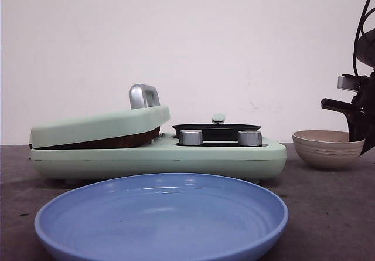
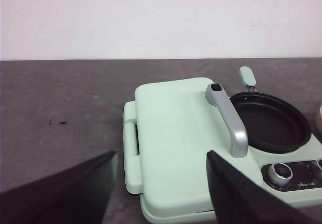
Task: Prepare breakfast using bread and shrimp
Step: 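Lift the shrimp bowl with the right gripper over the frying pan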
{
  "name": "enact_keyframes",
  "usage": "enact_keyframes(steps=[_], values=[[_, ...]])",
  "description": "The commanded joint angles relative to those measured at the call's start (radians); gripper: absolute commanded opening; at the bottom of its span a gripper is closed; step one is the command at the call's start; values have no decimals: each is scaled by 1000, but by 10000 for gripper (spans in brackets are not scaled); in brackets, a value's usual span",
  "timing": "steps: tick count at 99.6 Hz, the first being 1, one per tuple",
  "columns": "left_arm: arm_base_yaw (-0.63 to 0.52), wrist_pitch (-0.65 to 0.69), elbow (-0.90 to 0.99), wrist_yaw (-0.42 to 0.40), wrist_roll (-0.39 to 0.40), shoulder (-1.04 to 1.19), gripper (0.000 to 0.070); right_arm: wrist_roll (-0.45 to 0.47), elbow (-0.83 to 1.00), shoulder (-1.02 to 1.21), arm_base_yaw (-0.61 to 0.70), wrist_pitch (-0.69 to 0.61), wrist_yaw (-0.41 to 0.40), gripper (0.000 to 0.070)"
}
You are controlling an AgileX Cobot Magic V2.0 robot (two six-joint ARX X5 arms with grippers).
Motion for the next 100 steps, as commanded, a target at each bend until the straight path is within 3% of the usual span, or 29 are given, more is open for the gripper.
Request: enact_keyframes(steps=[1, 35, 58, 80, 100], values=[[-5, 10, 5, 1, -6, 6, 310, 0, 20, 19, -1, 5, -29, 5], [-5, 10, 5, 2, -6, 6, 310, 48, 21, -78, 3, 22, -129, 5], [-5, 10, 5, 1, -6, 6, 310, 122, 22, -197, 40, 113, -224, 5], [-5, 11, 5, 2, -6, 6, 310, 153, 22, -220, 160, 222, -209, 5], [-5, 11, 5, 2, -6, 6, 310, 58, 22, -219, 298, 364, -42, 5]])
